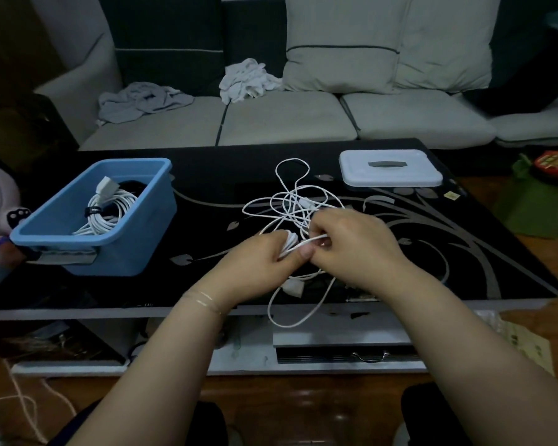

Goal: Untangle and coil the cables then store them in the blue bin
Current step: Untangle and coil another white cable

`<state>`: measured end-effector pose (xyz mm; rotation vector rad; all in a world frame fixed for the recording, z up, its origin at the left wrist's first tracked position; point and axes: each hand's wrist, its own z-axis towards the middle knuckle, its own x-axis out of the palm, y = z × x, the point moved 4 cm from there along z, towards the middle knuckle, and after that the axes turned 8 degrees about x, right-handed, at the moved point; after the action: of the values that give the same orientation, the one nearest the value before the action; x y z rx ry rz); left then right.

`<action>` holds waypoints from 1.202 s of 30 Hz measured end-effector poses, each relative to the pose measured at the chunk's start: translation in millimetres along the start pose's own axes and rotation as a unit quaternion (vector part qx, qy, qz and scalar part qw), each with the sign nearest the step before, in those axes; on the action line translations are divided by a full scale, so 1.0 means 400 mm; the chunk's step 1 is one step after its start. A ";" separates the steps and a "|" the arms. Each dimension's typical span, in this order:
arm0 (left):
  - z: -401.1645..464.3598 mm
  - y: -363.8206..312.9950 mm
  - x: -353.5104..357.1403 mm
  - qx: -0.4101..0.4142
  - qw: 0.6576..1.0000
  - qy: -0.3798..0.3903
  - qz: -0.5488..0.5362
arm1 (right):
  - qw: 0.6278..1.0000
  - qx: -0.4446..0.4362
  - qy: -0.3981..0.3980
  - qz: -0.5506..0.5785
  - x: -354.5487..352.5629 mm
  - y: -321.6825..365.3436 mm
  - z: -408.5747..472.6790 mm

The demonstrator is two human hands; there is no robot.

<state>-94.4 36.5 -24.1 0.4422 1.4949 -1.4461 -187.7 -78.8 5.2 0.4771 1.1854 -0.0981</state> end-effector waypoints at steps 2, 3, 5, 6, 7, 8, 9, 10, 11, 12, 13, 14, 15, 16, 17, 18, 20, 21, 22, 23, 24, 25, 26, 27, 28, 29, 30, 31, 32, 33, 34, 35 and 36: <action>-0.005 -0.004 -0.001 0.014 0.998 0.001 -0.064 | 0.998 0.009 -0.042 0.056 -0.004 -0.024 0.011; -0.006 -0.006 -0.002 0.018 0.994 -0.002 -0.104 | 0.990 0.035 -0.042 0.130 -0.004 -0.045 0.018; -0.008 -0.012 -0.006 0.015 0.975 -0.026 -0.221 | 0.952 0.103 -0.006 0.287 0.005 -0.083 0.030; -0.007 -0.015 -0.008 0.006 0.958 -0.041 -0.284 | 0.930 0.127 0.010 0.345 0.011 -0.093 0.033; -0.006 -0.020 -0.011 -0.005 0.939 -0.055 -0.339 | 0.916 0.136 0.011 0.378 0.010 -0.097 0.033; -0.006 -0.021 -0.012 -0.014 0.921 -0.066 -0.384 | 0.909 0.139 0.008 0.393 0.010 -0.095 0.035; -0.006 -0.023 -0.014 -0.017 0.903 -0.073 -0.423 | 0.906 0.137 0.003 0.400 0.007 -0.090 0.037; -0.006 -0.024 -0.017 -0.017 0.884 -0.080 -0.460 | 0.904 0.132 -0.001 0.406 0.005 -0.084 0.037; -0.004 -0.025 -0.021 -0.016 0.863 -0.088 -0.496 | 0.904 0.126 0.000 0.410 0.006 -0.078 0.038; -0.004 -0.027 -0.025 -0.014 0.841 -0.094 -0.533 | 0.903 0.120 0.007 0.412 0.010 -0.073 0.037; -0.002 -0.028 -0.027 -0.013 0.814 -0.098 -0.572 | 0.902 0.116 0.017 0.415 0.015 -0.068 0.035; -0.001 -0.031 -0.030 -0.015 0.784 -0.100 -0.612 | 0.900 0.113 0.028 0.420 0.023 -0.068 0.034; -0.002 -0.036 -0.035 -0.021 0.753 -0.104 -0.650 | 0.896 0.115 0.038 0.426 0.033 -0.070 0.032; -0.003 -0.035 -0.040 -0.028 0.724 -0.113 -0.679 | 0.894 0.125 0.052 0.428 0.046 -0.075 0.030; -0.004 -0.032 -0.047 -0.034 0.702 -0.125 -0.700 | 0.895 0.139 0.067 0.420 0.058 -0.080 0.027; -0.007 -0.029 -0.053 -0.038 0.684 -0.138 -0.715 | 0.900 0.150 0.078 0.402 0.069 -0.083 0.025; -0.012 -0.022 -0.059 -0.044 0.642 -0.158 -0.749 | 0.921 0.141 0.089 0.351 0.090 -0.078 0.016; -0.013 -0.015 -0.060 -0.048 0.613 -0.167 -0.771 | 0.940 0.123 0.093 0.305 0.099 -0.067 0.010; -0.014 -0.006 -0.060 -0.053 0.581 -0.176 -0.793 | 0.959 0.103 0.100 0.245 0.106 -0.051 0.001; -0.016 0.004 -0.062 -0.056 0.549 -0.185 -0.813 | 0.973 0.085 0.106 0.186 0.114 -0.033 -0.008; -0.018 0.013 -0.065 -0.056 0.523 -0.192 -0.829 | 0.982 0.068 0.106 0.142 0.118 -0.016 -0.017; -0.019 0.020 -0.069 -0.058 0.503 -0.199 -0.839 | 0.987 0.048 0.103 0.111 0.123 -0.001 -0.024; -0.022 0.028 -0.074 -0.062 0.498 -0.211 -0.839 | 0.991 0.019 0.094 0.089 0.127 0.016 -0.031; -0.022 0.028 -0.078 -0.070 0.506 -0.227 -0.829 | 0.994 -0.014 0.084 0.073 0.127 0.030 -0.038; -0.025 0.033 -0.083 -0.081 0.520 -0.247 -0.813 | 0.993 -0.049 0.084 0.068 0.129 0.047 -0.044; -0.026 0.034 -0.085 -0.090 0.534 -0.266 -0.798 | 0.990 -0.075 0.093 0.070 0.129 0.057 -0.050; -0.026 0.035 -0.087 -0.099 0.546 -0.281 -0.783 | 0.987 -0.089 0.107 0.079 0.129 0.063 -0.054; -0.027 0.039 -0.088 -0.106 0.556 -0.289 -0.772 | 0.984 -0.093 0.122 0.090 0.130 0.065 -0.056; -0.026 0.044 -0.088 -0.113 0.566 -0.293 -0.762 | 0.982 -0.093 0.134 0.099 0.129 0.066 -0.056; -0.026 0.050 -0.087 -0.117 0.577 -0.296 -0.752 | 0.980 -0.093 0.140 0.104 0.129 0.067 -0.056; -0.025 0.056 -0.087 -0.121 0.591 -0.300 -0.740 | 0.980 -0.094 0.141 0.105 0.129 0.068 -0.056; -0.024 0.061 -0.086 -0.121 0.607 -0.302 -0.725 | 0.980 -0.097 0.140 0.100 0.131 0.070 -0.055; -0.022 0.062 -0.084 -0.119 0.628 -0.303 -0.707 | 0.982 -0.101 0.136 0.087 0.132 0.071 -0.054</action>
<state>-62.3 62.2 -12.1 -1.6551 1.3005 -2.0744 -177.1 -35.3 -40.4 0.4212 1.3988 0.2433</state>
